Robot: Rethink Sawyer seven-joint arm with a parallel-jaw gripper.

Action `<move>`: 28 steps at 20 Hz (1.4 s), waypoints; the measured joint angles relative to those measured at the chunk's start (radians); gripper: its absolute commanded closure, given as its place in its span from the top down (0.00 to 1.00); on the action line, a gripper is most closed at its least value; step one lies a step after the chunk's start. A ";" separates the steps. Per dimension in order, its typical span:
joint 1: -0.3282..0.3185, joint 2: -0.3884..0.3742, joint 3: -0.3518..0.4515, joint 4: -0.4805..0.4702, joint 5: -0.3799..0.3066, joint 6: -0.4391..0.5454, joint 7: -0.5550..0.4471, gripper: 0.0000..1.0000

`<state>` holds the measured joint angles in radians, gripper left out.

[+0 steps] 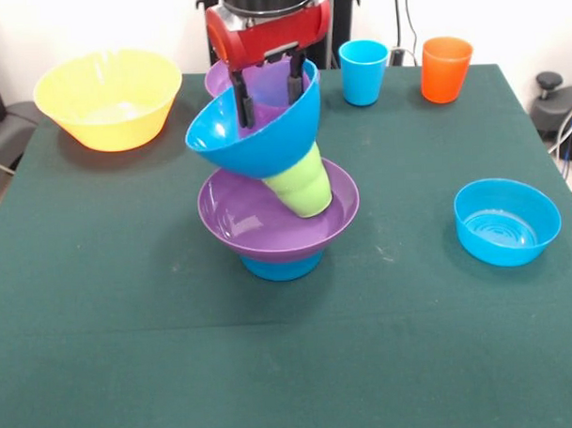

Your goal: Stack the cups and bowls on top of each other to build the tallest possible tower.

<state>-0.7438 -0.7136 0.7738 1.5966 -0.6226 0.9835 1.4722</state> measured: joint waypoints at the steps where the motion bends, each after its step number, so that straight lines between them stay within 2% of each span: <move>1: 0.001 -0.004 0.002 0.000 0.002 -0.003 0.000 1.00; 28: 0.003 -0.013 0.013 0.000 0.005 -0.034 0.000 1.00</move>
<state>-0.7408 -0.7262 0.7863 1.5967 -0.6174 0.9497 1.4722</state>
